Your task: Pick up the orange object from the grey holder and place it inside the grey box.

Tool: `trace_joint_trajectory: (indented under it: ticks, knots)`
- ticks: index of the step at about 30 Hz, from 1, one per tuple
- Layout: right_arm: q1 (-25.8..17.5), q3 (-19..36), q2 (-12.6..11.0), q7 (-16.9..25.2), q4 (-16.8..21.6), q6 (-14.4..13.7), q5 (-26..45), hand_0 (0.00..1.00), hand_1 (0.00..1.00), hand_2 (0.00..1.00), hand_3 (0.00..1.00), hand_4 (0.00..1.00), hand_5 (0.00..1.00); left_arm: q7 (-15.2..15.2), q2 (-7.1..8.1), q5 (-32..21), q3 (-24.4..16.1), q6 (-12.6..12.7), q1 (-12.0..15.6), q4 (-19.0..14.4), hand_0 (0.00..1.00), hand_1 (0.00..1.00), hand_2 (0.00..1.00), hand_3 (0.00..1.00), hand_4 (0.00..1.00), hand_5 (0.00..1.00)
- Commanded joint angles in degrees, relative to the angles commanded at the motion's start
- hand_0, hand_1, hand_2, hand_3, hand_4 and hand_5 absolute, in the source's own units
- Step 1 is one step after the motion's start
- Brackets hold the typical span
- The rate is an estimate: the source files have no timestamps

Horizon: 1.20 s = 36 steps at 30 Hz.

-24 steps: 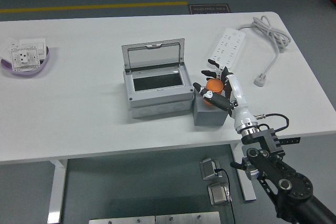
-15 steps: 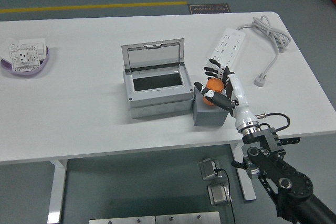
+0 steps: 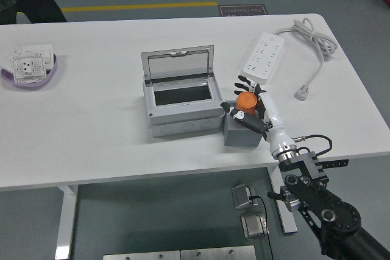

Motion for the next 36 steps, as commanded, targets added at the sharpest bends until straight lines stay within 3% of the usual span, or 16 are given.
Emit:
trace_joint_trajectory:
  ticks: [13,14,19,20,25,26,31,32,36]
  knots:
    - [0.24,-0.65,0.08,-1.14,-1.67,-0.46,0.68,0.727,0.777,0.787,0.885,0.931,0.297,-0.45,0.01,-0.65,0.58,-0.31,-0.04,0.00,0.694,0.685,0.684,0.803,0.729,0.354]
    - [0.23,-0.64,0.09,-1.18,-1.60,-0.55,0.69,0.707,0.738,0.727,0.827,0.737,0.094,-0.48,0.00,-0.70,0.64,-0.33,-0.03,0.00,0.694,0.685,0.684,0.803,0.730,0.355]
    - [0.08,-0.53,0.13,-2.08,-0.98,-1.00,0.10,0.707,0.738,0.727,0.827,0.737,0.094,-0.71,-0.03,-0.97,0.92,-0.44,-0.04,0.00,0.694,0.685,0.684,0.803,0.730,0.355]
    - [0.00,-0.52,0.12,-2.29,-0.85,-1.15,-0.01,0.684,0.695,0.679,0.768,0.559,0.003,-0.78,-0.03,-1.06,0.97,-0.45,-0.06,0.00,0.694,0.685,0.684,0.802,0.729,0.354]
    - [-0.36,-0.46,-0.01,-3.22,-0.33,-1.67,-0.35,0.684,0.695,0.679,0.768,0.559,0.003,-1.07,-0.04,-1.53,1.36,-0.52,-0.07,0.00,0.694,0.685,0.684,0.802,0.729,0.354]
    - [-0.40,-0.45,-0.04,-3.41,-0.22,-1.79,-0.42,0.673,0.650,0.630,0.673,0.199,0.002,-1.08,-0.07,-1.54,1.36,-0.54,-0.05,0.00,0.694,0.684,0.684,0.801,0.728,0.351]
    - [-0.49,-0.51,-0.10,-4.15,0.25,-2.24,-0.56,0.673,0.650,0.630,0.673,0.199,0.002,-1.01,-0.16,-1.47,1.33,-0.61,0.07,0.00,0.694,0.684,0.684,0.801,0.728,0.351]
    - [-0.50,-0.51,-0.10,-4.27,0.33,-2.35,-0.58,0.521,0.494,0.502,0.485,0.002,0.002,-1.02,-0.17,-1.48,1.34,-0.62,0.08,0.00,0.694,0.684,0.684,0.800,0.726,0.349]
    - [-0.51,-0.48,-0.05,-4.62,0.56,-2.84,-0.69,0.521,0.494,0.502,0.485,0.002,0.002,-1.10,-0.19,-1.61,1.42,-0.66,0.04,0.00,0.694,0.684,0.684,0.800,0.726,0.349]
